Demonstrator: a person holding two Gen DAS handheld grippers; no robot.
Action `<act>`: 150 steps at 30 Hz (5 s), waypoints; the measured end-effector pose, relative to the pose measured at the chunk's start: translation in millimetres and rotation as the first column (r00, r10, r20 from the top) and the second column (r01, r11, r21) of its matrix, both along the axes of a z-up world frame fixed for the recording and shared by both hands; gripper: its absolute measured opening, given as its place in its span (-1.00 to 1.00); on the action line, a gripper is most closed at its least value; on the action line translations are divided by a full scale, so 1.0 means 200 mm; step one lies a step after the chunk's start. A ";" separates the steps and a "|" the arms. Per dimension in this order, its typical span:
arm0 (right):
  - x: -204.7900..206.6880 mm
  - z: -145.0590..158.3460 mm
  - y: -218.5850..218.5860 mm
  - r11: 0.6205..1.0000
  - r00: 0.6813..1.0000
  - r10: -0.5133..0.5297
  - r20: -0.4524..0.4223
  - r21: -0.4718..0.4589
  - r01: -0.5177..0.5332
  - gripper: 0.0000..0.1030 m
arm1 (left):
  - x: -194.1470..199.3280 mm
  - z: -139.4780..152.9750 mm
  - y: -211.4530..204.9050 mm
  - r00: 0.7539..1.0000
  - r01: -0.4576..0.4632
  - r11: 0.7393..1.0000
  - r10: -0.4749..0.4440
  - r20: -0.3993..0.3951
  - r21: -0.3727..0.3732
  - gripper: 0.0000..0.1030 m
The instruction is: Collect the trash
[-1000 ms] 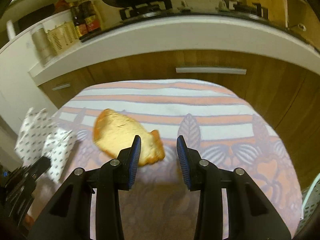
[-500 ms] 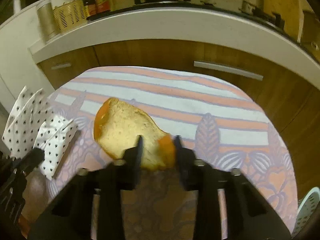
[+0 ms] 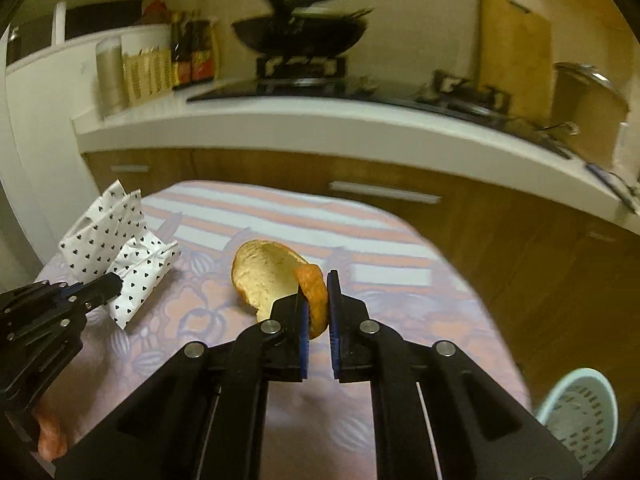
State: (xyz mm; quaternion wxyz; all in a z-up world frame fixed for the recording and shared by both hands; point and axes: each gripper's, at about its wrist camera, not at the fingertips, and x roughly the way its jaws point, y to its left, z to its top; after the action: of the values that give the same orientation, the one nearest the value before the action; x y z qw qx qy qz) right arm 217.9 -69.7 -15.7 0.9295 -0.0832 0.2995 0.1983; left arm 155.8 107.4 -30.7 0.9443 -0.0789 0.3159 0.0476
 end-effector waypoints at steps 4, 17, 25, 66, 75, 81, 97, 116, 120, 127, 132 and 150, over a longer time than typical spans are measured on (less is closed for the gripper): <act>-0.08 0.09 -0.17 0.998 0.998 -0.048 0.032 0.036 0.047 -0.88 | 0.00 0.08 -0.13 0.998 0.059 0.998 -0.059 0.026 0.001 -0.92; -0.35 0.25 -0.88 0.956 0.959 -0.268 0.092 0.150 0.253 -0.88 | 0.09 0.25 -0.75 0.951 0.303 0.953 -0.301 0.070 -0.029 -0.92; -0.45 0.17 -1.30 0.898 0.908 -0.415 0.054 0.184 0.399 -0.88 | 0.13 0.24 -1.20 0.890 0.453 0.891 -0.451 0.060 -0.017 -0.92; -0.52 -0.19 -1.87 0.746 0.780 -0.584 -0.225 0.232 0.625 -0.17 | 0.27 -0.12 -1.79 0.757 0.646 0.762 -0.647 -0.090 -0.044 -0.07; -0.59 -0.11 -1.72 0.756 0.772 -0.627 -0.106 0.156 0.636 -0.13 | 0.09 0.00 -1.65 0.804 0.594 0.804 -0.594 0.041 0.003 0.31; -0.68 -0.04 -1.56 0.722 0.723 -0.691 0.019 0.080 0.687 0.00 | -0.06 0.06 -1.51 0.842 0.524 0.849 -0.528 0.107 0.068 0.44; -0.80 0.03 -1.30 0.705 0.697 -0.709 0.107 0.095 0.703 0.00 | -0.20 0.06 -1.28 0.874 0.457 0.886 -0.464 0.144 0.077 0.46; -0.91 0.09 -1.26 0.693 0.674 -0.720 0.163 0.137 0.708 0.07 | -0.27 0.09 -1.28 0.871 0.426 0.891 -0.451 0.193 0.160 0.54; -0.92 0.09 -1.26 0.696 0.676 -0.717 0.168 0.139 0.704 0.08 | -0.28 0.10 -1.28 0.873 0.421 0.892 -0.447 0.196 0.164 0.55; -0.93 0.10 -1.25 0.694 0.673 -0.719 0.176 0.135 0.707 0.09 | -0.30 0.12 -1.27 0.871 0.416 0.895 -0.442 0.213 0.160 0.55; -0.92 0.09 -1.25 0.694 0.673 -0.719 0.170 0.135 0.707 0.09 | -0.30 0.13 -1.27 0.874 0.413 0.898 -0.438 0.210 0.153 0.55; -0.92 0.06 -1.25 0.686 0.670 -0.727 0.152 0.140 0.714 0.19 | -0.30 0.12 -1.27 0.875 0.415 0.899 -0.437 0.207 0.140 0.61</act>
State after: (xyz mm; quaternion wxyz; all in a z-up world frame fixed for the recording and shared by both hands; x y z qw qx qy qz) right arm 33.9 -319.0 -3.8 0.9591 0.0547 0.2084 -0.1835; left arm 95.4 -145.7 -6.2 0.9646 0.0308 0.2100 -0.1567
